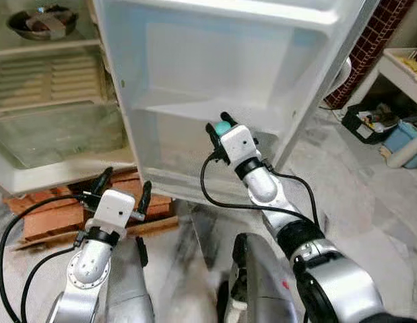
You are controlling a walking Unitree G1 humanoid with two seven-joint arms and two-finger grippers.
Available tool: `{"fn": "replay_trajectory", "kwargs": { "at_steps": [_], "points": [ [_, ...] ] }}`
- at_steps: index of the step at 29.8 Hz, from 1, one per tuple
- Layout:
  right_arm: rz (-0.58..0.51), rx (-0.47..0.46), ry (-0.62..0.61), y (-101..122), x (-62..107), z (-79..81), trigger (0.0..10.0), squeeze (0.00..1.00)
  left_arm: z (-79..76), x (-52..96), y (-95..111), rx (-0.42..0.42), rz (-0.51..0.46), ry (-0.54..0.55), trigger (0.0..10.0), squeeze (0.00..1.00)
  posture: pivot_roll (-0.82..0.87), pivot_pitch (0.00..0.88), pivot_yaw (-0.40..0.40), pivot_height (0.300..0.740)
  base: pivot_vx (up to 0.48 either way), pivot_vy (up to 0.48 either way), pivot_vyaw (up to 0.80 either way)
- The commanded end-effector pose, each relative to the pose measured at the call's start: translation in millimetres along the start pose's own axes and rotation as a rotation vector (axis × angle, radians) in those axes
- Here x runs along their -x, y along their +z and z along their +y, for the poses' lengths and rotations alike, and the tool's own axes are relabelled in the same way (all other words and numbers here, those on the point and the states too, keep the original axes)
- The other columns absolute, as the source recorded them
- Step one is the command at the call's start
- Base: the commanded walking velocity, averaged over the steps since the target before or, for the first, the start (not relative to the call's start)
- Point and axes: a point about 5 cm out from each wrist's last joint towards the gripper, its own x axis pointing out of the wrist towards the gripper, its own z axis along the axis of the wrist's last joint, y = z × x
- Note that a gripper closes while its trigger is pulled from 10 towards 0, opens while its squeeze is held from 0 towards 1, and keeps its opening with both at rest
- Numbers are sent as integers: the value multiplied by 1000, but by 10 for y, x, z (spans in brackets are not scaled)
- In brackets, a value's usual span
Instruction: Restocking fridge
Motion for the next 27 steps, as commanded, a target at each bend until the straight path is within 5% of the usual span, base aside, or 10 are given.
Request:
{"fn": "replay_trajectory", "kwargs": {
  "at_steps": [1, 5, 9, 20, 23, 27],
  "points": [
    [261, -21, -75, -474, 285, -120, 10000, 0, -22, 37, 26, 11, 7, -6, 10000, 0, 197, 229, -95, 525, 0, 0, 0],
    [331, -63, -103, -602, 394, -138, 10000, 0, -12, 87, 47, 21, 19, 0, 10000, 0, 198, 242, -96, 525, 0, 0, 0],
    [286, -39, -95, -553, 370, -130, 10000, 0, 24, 97, 37, 35, 37, 33, 10000, 0, 193, 245, -94, 525, 0, 0, 0],
    [-151, -57, -106, 74, 151, -326, 10000, 0, 36, 62, 31, 43, 54, 46, 10000, 0, 160, 231, -84, 525, 0, 0, 0],
    [-200, -93, -61, 160, 140, -256, 10000, 0, 28, 45, 34, 49, 52, 40, 10000, 0, 156, 226, -82, 525, 0, 0, 0],
    [-277, -190, 197, 265, 284, 185, 10000, 0, 32, 10, 28, 43, 51, 41, 10000, 0, 153, 215, -81, 525, 0, 0, 0]
  ]
}}
